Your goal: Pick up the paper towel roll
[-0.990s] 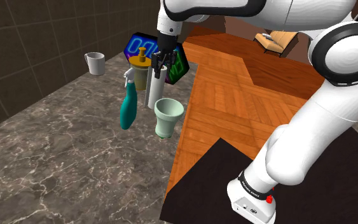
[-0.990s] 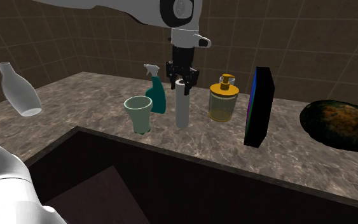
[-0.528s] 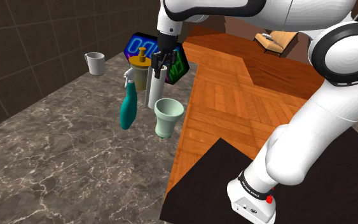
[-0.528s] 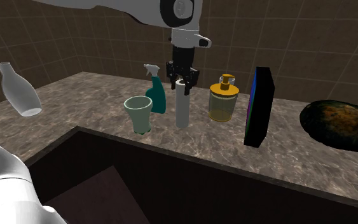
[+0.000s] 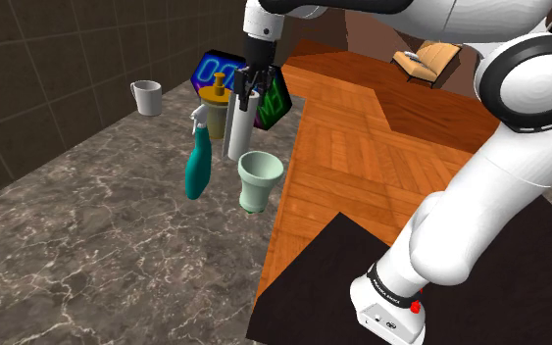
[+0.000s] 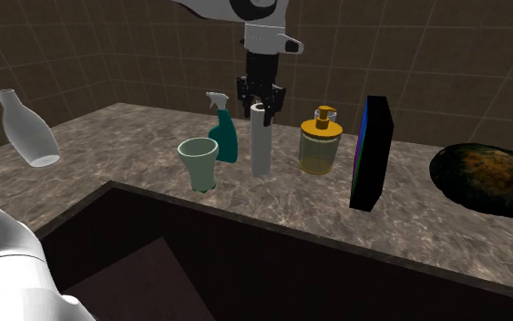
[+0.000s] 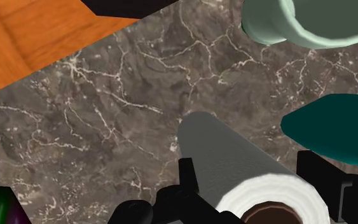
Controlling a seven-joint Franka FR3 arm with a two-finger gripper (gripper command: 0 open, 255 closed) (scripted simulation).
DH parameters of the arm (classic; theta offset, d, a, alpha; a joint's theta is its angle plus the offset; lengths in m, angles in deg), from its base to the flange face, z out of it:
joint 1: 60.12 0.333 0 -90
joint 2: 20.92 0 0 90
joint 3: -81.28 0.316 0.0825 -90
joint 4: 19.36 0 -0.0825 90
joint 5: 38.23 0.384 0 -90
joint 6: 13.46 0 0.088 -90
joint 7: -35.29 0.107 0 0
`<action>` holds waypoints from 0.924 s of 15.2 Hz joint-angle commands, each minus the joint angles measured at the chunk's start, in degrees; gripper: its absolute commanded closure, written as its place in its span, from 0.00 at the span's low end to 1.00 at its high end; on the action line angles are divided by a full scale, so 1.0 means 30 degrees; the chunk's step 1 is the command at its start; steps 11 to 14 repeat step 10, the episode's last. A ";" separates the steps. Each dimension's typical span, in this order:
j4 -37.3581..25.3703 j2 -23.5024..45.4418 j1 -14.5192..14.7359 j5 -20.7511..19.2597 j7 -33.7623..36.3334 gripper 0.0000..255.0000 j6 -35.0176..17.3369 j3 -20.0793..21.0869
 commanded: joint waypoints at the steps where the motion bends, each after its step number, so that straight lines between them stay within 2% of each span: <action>1: -0.0659 0.0088 -0.0021 -0.0005 -0.0008 1.00 0.0578 -0.0022; 8: -0.2919 0.0453 -0.0027 -0.0013 0.0086 1.00 0.2470 -0.0028; 14: -0.2971 0.0463 -0.0027 -0.0013 0.0088 1.00 0.2513 -0.0028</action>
